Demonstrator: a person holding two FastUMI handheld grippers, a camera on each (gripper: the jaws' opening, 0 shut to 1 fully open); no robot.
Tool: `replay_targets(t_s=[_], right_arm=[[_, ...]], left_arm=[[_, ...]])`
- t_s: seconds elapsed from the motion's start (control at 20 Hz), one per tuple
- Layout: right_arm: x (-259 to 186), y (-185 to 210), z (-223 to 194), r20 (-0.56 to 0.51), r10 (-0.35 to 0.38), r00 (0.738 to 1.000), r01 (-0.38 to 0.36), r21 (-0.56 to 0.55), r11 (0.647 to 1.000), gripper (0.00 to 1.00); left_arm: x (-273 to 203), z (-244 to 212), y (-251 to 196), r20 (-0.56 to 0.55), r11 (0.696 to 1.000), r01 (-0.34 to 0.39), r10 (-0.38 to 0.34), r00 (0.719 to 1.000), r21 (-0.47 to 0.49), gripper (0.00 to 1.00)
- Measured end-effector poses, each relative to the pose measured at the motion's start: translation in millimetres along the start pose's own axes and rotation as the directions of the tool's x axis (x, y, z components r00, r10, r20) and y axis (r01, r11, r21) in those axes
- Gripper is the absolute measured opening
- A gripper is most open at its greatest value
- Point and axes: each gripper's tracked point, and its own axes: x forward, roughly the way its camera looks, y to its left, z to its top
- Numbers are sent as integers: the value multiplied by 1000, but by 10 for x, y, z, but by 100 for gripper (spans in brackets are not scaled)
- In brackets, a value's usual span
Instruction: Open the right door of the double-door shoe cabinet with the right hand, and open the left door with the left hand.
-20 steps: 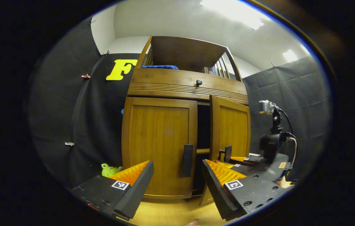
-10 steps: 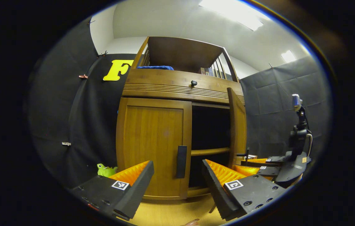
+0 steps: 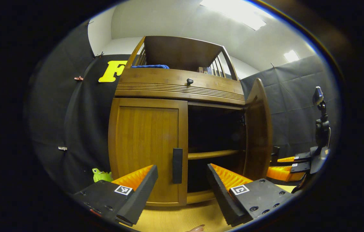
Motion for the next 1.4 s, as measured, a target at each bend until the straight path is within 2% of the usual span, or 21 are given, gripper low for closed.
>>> replay_targets(t_s=[0.05,0.1,0.25,0.4,0.6,0.65,0.7,0.75,0.8,0.85,0.9,1.0,1.1,1.15,1.2,1.3,1.4], right_arm=[[-46,-56,-2,-3,-11,1000,11,4,1000,33],[-82,-116,6,-5,-21,1000,21,13,1000,29],[-189,-269,-66,-30,-29,999,30,58,998,31],[-288,-428,-81,-45,-33,998,37,91,995,29],[-373,-690,10,-24,-91,996,91,26,996,29],[-397,-811,11,-26,-124,992,124,3,992,25],[-430,-909,23,-26,-146,989,146,-8,989,29],[-455,-937,24,-29,-147,989,147,-5,989,26],[-475,-955,28,-33,-138,990,138,10,990,18],[-483,-987,17,-38,-132,991,133,28,991,22],[-509,-1035,16,-45,-136,990,138,37,990,19],[-540,-1200,31,-36,-163,986,163,19,986,22],[-578,-1348,42,-21,-181,983,180,-8,984,18],[-597,-1387,23,-22,-177,984,177,12,984,22],[-596,-1435,14,-23,-176,984,177,40,983,19],[-648,-1546,-9,-31,-192,981,194,76,978,31],[-692,-1642,-23,-38,-218,975,221,99,970,31]], left_arm=[[25,-22,-5,-7,1000,-1,1,1000,4,94],[36,-48,-17,-14,1000,0,1,1000,6,94],[75,-58,-43,-18,1000,7,-7,1000,0,95],[101,-58,-71,-14,1000,7,-7,1000,0,94],[168,-41,-111,-6,1000,13,-13,1000,-13,94],[182,-29,-118,2,1000,17,-17,1000,-13,94],[203,-13,-118,13,1000,17,-17,1000,-12,95],[227,6,-112,20,1000,15,-15,1000,-7,95],[247,-6,-102,19,1000,8,-8,1000,2,94],[275,-10,-70,15,1000,-2,2,1000,10,95],[298,-25,-37,11,1000,-13,13,1000,14,95],[344,-52,-14,4,1000,-23,23,1000,11,95],[386,-80,18,-4,999,-35,35,999,8,94],[405,-92,18,-9,999,-36,36,999,5,95],[421,-105,7,-11,999,-33,33,999,4,95],[433,-105,8,-7,999,-37,37,999,11,95],[456,-111,24,0,999,-42,42,999,18,95]])
